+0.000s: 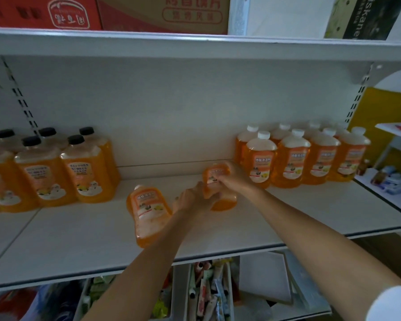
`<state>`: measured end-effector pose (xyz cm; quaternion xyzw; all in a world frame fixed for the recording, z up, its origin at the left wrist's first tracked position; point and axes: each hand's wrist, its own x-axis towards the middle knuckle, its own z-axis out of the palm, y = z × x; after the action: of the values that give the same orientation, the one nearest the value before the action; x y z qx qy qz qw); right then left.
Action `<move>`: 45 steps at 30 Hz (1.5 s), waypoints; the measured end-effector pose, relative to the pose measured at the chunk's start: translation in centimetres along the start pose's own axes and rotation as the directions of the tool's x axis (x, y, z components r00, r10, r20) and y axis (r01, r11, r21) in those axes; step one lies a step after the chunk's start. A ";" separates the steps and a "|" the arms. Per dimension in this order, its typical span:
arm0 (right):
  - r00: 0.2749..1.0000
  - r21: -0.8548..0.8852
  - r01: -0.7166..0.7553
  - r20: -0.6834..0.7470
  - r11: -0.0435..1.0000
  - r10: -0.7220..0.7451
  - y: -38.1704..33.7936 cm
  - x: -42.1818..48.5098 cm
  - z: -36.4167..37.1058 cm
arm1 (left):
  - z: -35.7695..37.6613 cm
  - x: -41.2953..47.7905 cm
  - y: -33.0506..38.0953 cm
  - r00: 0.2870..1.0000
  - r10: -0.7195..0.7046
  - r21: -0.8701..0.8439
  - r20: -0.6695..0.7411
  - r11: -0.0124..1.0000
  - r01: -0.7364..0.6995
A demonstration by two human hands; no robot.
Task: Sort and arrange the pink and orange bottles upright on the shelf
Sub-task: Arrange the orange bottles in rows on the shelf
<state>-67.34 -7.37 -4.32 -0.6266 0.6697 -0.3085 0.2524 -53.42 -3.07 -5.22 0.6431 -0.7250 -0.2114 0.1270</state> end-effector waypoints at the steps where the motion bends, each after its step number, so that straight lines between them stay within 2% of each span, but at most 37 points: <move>1: 0.999 0.033 -0.027 0.027 0.999 0.026 0.3 -0.1 0.1 | 0.1 0.0 0.1 1.000 -0.013 -0.008 0.001 1.000 0.013; 5: 0.990 0.205 -0.119 0.100 0.971 0.100 0.6 0.1 0.2 | 0.2 0.3 0.6 0.996 -0.075 -0.180 0.056 0.980 0.084; 12: 0.975 0.217 -0.156 0.191 0.964 0.115 0.7 0.6 -0.7 | 1.7 -0.1 1.2 0.995 -0.091 -0.389 0.032 0.916 0.096; 15: 0.984 0.224 -0.067 0.177 0.972 0.027 0.2 -0.6 -0.7 | 1.9 -0.5 1.3 0.997 -0.081 -0.480 0.002 0.874 0.072; 17: 0.983 0.220 0.021 0.174 0.975 -0.060 -0.2 -1.0 -0.7 | 1.9 -1.4 1.1 0.994 -0.072 -0.494 -0.077 0.869 0.025; 20: 0.972 0.178 0.163 0.140 0.970 -0.189 -1.3 -1.5 -1.3 | 2.8 -2.6 0.4 0.979 -0.032 -0.612 -0.199 0.785 -0.099; 23: 0.963 0.048 0.249 0.096 0.967 -0.252 -2.0 -1.7 -2.0 | 3.0 -3.4 0.2 0.954 0.044 -0.596 -0.297 0.772 -0.221; 25: 0.957 -0.026 0.283 0.073 0.959 -0.281 -2.0 -1.9 -2.8 | 3.0 -3.3 0.0 0.910 0.118 -0.561 -0.398 0.754 -0.343; 28: 0.944 -0.085 0.329 0.017 0.941 -0.328 -1.4 -2.2 -4.3 | 3.7 -2.5 -0.8 0.910 0.176 -0.562 -0.376 0.738 -0.375; 33: 0.927 -0.099 0.372 -0.006 0.923 -0.375 0.1 -3.0 -4.4 | 4.2 -1.8 -0.5 0.870 0.235 -0.569 -0.434 0.677 -0.467; 37: 0.930 -0.051 0.367 -0.013 0.929 -0.368 -0.5 -2.9 -4.8 | 5.0 -1.3 -0.5 0.880 0.238 -0.619 -0.411 0.635 -0.461; 42: 0.900 -0.248 0.433 0.056 0.867 -0.433 -1.6 -2.0 -5.3 | 5.3 -0.1 -0.7 0.903 0.173 -0.592 -0.392 0.704 -0.392; 45: 0.930 -0.234 0.366 0.055 0.901 -0.363 -1.9 -0.7 -5.3 | 5.4 0.5 -1.0 0.916 0.147 -0.553 -0.374 0.757 -0.347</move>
<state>-69.80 -6.22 0.61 -0.7682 0.5718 -0.2638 0.1159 -55.07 -2.84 -10.42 0.4898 -0.6683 -0.3116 0.4653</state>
